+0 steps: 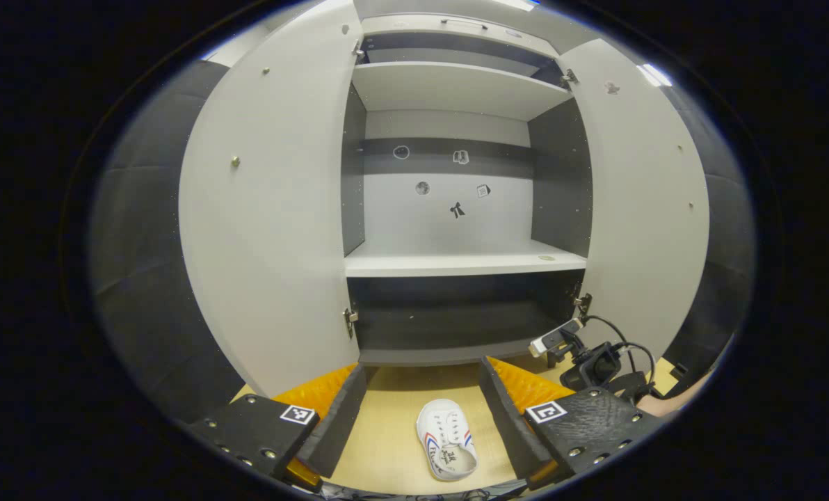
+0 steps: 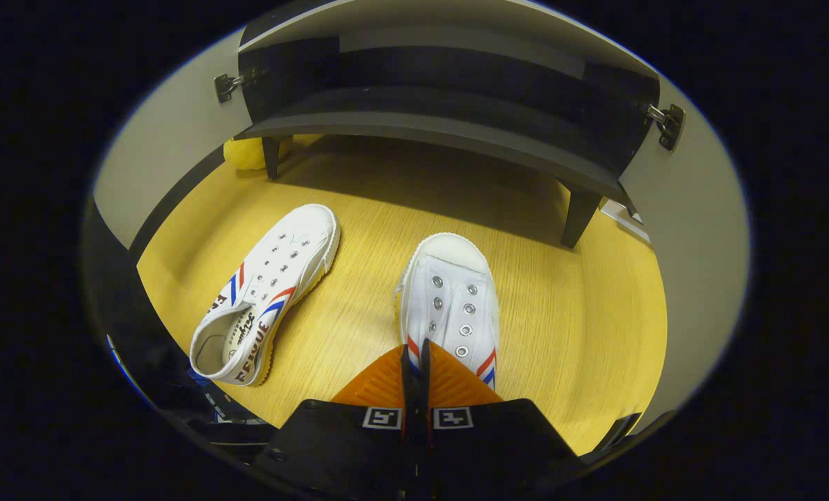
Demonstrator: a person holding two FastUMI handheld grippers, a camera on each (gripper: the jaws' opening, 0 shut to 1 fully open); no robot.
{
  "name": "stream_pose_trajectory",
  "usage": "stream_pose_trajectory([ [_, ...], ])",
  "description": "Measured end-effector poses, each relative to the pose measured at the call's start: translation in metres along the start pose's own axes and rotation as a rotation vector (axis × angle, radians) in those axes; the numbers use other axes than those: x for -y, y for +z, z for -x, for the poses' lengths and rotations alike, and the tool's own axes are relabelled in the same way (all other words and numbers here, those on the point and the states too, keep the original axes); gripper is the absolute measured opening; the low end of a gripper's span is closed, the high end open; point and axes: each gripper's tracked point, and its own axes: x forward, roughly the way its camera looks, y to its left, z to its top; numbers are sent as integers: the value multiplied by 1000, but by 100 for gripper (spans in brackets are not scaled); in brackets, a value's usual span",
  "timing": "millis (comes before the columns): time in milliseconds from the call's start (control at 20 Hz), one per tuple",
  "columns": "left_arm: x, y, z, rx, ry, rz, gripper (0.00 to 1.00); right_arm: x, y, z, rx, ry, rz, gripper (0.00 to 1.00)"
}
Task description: Grab one shoe with the right hand and put it into the shoe cabinet, grab the other shoe with the left hand and put it into the shoe cabinet; then close the right door with the right hand and the left door with the left hand.
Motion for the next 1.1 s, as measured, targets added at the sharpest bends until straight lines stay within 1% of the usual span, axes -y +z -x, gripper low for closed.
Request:
stream_pose_trajectory([
  [100, 2, 2, -1, 4, -10, -10, 93, 3, 11, 16, 36, 7, -17, 2],
  [200, 2, 3, -2, 5, -16, -19, 93, 12, 23, 34, 84, -6, -27, 2],
  [400, 5, 4, -2, 7, -29, -26, 93, 21, 45, 72, 185, -8, -88, 2],
  [500, 6, 4, -2, 6, -35, -33, 93, 20, 55, 95, 238, -7, -80, 2],
  [650, 9, 5, -4, 7, -40, -28, 93, 17, 73, 129, 335, -11, -36, 2],
  [750, 10, 5, -4, 9, -40, -31, 93, 13, 90, 151, 396, -7, -26, 2],
  [950, 13, 7, -2, 15, -43, -43, 93, 0, 132, 182, 497, 42, -67, 2],
  [1000, 12, 7, -2, 13, -37, -39, 93, 0, 146, 187, 538, 42, -70, 2],
  [1050, 12, 9, -3, 13, -31, -29, 96, 2, 159, 191, 575, 32, -63, 2],
  [1100, 13, 11, -4, 18, -30, -18, 93, 3, 173, 195, 601, 22, -54, 2],
])
